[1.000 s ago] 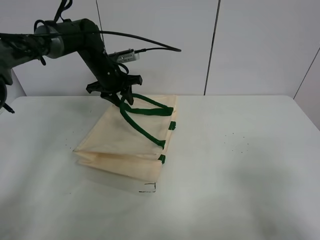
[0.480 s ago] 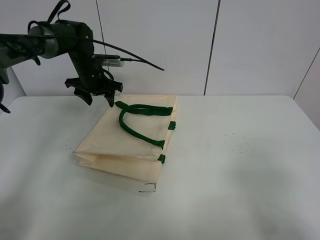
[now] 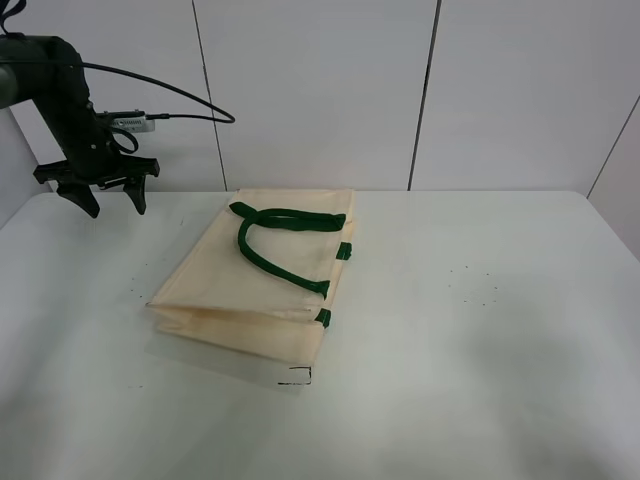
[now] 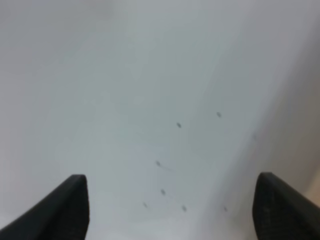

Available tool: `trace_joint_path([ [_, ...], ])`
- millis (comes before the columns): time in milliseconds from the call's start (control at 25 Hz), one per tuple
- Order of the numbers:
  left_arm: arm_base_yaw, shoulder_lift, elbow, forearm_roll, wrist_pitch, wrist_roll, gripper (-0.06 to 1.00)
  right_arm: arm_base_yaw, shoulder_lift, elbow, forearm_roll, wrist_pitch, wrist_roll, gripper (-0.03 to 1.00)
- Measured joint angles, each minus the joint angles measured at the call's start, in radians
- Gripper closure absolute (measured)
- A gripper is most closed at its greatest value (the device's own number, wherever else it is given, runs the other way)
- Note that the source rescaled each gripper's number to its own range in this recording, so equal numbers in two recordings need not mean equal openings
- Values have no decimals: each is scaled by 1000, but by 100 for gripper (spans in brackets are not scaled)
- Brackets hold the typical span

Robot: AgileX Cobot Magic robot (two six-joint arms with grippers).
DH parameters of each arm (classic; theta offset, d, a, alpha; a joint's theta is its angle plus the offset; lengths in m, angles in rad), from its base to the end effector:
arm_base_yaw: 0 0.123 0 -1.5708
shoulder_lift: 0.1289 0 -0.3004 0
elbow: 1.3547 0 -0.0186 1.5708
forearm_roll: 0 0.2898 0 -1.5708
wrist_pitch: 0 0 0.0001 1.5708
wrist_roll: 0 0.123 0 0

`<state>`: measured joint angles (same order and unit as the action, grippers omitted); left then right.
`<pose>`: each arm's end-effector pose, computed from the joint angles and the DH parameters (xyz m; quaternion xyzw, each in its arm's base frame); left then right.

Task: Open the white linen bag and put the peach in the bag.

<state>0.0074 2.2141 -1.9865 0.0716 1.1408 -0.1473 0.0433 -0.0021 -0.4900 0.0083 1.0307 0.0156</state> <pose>0.5341 0.0120 0.1984 -0.0664 0.9867 0.0242 0.1462 0.0449 0.0028 0.2815 -0.0118 0.8473 0.0198 0.5306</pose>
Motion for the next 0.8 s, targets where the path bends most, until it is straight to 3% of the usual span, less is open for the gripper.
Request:
trace_joint_path([
  [360, -4, -319, 301, -21, 37, 21, 5, 0, 0, 0, 0, 0, 0, -3],
  [800, -4, -983, 878, -21, 39, 71, 5, 0, 0, 0, 0, 0, 0, -3],
])
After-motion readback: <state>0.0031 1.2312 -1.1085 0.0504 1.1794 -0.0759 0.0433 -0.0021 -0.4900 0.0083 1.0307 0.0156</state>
